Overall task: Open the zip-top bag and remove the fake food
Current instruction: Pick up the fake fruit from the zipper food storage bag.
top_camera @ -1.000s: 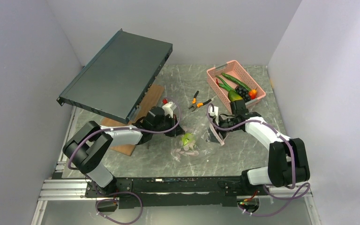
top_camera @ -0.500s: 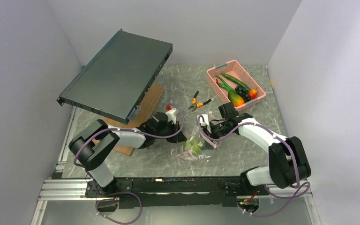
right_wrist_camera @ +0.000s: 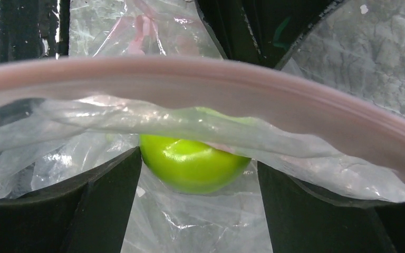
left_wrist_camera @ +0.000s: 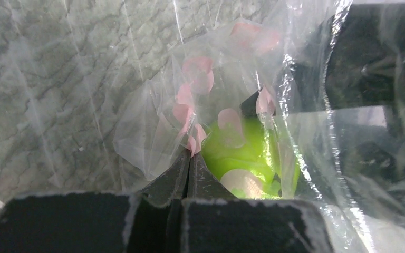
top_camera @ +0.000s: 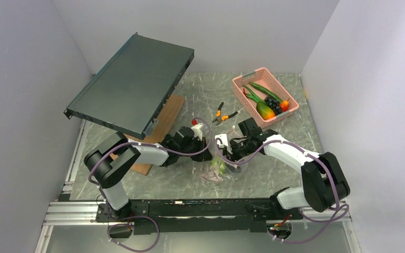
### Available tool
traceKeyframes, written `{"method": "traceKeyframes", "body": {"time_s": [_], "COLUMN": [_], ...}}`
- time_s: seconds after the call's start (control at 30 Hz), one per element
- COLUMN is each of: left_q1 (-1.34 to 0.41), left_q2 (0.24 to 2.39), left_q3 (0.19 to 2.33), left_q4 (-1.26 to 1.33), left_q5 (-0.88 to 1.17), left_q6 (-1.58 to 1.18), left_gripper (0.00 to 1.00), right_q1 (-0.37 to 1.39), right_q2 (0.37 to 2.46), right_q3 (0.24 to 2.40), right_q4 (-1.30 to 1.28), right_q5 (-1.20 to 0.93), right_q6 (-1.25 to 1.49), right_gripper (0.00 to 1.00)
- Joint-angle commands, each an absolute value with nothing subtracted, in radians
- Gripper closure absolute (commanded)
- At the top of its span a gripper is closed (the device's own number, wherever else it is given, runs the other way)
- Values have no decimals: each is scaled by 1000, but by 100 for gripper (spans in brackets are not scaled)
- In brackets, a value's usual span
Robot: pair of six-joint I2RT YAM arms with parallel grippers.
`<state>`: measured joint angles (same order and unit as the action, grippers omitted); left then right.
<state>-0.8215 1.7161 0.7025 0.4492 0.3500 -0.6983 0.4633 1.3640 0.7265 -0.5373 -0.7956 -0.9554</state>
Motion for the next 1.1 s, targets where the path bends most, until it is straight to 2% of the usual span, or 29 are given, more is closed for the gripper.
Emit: {"method": "traceKeyframes", "body": {"time_s": [0.0,0.3,0.9,1.0,1.07], "left_q1": [-842,-861,-864,-865,-865], "left_q2": [1735,1758,1754,1751,1747], "left_q3": [765,787,770,767,761], "left_q4": [470,473,491,490,491], "left_q5": [357,360,360,358,355], "left_q6": [-700,-703,-707,-708,-708], "left_gripper": [100,100,100,100,100], "right_q1": [489,536,584,584,582], "right_q2": [1381,1416,1468,1473,1476], "right_q3": [719,708,723,734,753], "right_q4": [-465,-411,-452,-464,-481], "right_q5": [-742,-669,-644,-649,-657], "right_q6": [-923,-877,-916,-915,-918], "right_gripper": [19,28,20,27,41]}}
